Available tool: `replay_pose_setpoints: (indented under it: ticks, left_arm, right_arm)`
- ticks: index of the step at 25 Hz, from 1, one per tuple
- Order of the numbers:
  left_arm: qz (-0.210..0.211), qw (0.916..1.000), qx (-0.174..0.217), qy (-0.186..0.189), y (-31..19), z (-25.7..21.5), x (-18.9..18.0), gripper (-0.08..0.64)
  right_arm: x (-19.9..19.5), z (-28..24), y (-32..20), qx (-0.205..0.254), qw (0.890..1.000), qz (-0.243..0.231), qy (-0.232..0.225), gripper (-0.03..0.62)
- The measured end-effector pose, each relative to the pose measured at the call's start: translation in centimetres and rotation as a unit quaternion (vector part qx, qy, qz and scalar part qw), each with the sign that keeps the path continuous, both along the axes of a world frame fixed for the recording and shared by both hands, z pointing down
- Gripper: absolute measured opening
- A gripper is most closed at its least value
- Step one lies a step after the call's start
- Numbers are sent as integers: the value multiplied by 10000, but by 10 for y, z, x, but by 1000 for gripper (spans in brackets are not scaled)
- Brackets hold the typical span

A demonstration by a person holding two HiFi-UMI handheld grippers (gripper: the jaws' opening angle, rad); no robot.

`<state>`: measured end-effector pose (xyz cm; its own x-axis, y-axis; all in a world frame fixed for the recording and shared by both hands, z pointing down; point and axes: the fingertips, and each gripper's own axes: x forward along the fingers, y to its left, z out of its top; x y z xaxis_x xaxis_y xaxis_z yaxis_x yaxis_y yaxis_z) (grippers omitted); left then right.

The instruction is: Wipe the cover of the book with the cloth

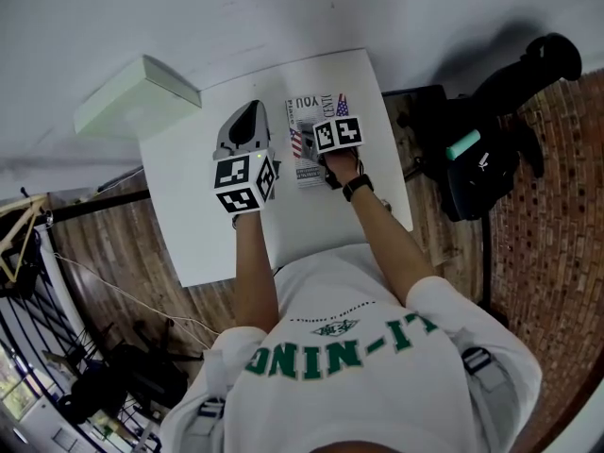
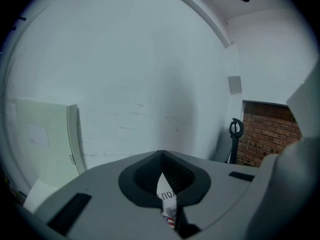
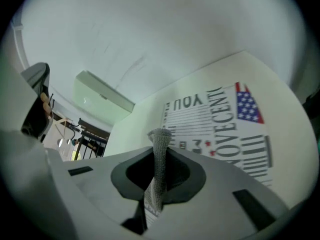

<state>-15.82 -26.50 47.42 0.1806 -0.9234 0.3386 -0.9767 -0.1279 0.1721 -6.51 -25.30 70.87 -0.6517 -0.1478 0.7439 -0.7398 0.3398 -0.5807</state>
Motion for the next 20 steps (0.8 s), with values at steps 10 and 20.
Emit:
replay_pose_setpoints:
  ticks: [10, 20]
  left_arm:
    - [-73, 10000, -3, -35, 7, -3, -10, 8]
    - [162, 9998, 44, 57, 2, -2, 17, 8]
  right_arm:
    - [6, 17, 7, -61, 9995, 1, 311, 32]
    - [126, 15, -15, -9, 9922, 1091, 605, 32]
